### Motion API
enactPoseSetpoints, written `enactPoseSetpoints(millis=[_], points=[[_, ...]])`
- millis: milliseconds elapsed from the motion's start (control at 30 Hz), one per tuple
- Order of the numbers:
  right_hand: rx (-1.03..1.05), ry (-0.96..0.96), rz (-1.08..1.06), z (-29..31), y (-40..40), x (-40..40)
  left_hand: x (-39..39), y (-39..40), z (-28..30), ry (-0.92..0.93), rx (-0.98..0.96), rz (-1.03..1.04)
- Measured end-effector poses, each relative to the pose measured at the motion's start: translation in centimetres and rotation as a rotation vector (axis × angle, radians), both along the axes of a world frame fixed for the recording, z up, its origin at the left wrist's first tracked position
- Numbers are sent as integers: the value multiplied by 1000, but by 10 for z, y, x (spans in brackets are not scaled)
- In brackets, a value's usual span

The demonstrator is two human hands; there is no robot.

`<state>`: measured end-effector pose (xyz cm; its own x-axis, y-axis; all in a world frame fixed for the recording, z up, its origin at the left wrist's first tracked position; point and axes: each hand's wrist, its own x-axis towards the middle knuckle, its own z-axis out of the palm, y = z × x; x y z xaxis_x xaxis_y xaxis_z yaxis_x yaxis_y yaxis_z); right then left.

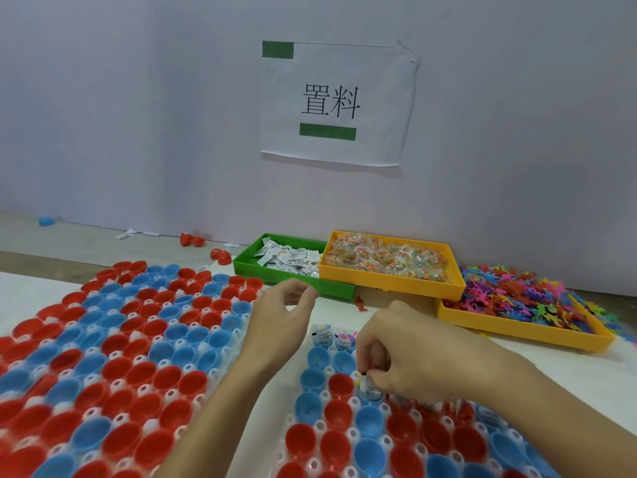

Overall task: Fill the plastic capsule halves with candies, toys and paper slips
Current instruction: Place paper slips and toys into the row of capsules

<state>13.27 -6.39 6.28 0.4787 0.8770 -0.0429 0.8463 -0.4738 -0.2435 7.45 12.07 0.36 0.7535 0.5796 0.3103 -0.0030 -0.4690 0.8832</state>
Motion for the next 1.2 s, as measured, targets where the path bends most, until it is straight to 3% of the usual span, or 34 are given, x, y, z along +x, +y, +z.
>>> enactPoseSetpoints(millis=[333,500,667,833,967,1200], points=[[18,12,6,-3,1,-4,0,0,0,31,29,-6],[164,33,-15,5,-13,6,0,-1,-1,37,55,-5],[586,80,-244,5,-63,51,3,-1,-7,72,33,-40],[992,137,-679,-46,-136,102,5,-2,-12,75,33,5],[1112,235,-896,-95,-161,118,6,-3,-17,67,-8,26],[1183,167,-899,-105,-158,136,9,-5,-26,-19,-163,-11]])
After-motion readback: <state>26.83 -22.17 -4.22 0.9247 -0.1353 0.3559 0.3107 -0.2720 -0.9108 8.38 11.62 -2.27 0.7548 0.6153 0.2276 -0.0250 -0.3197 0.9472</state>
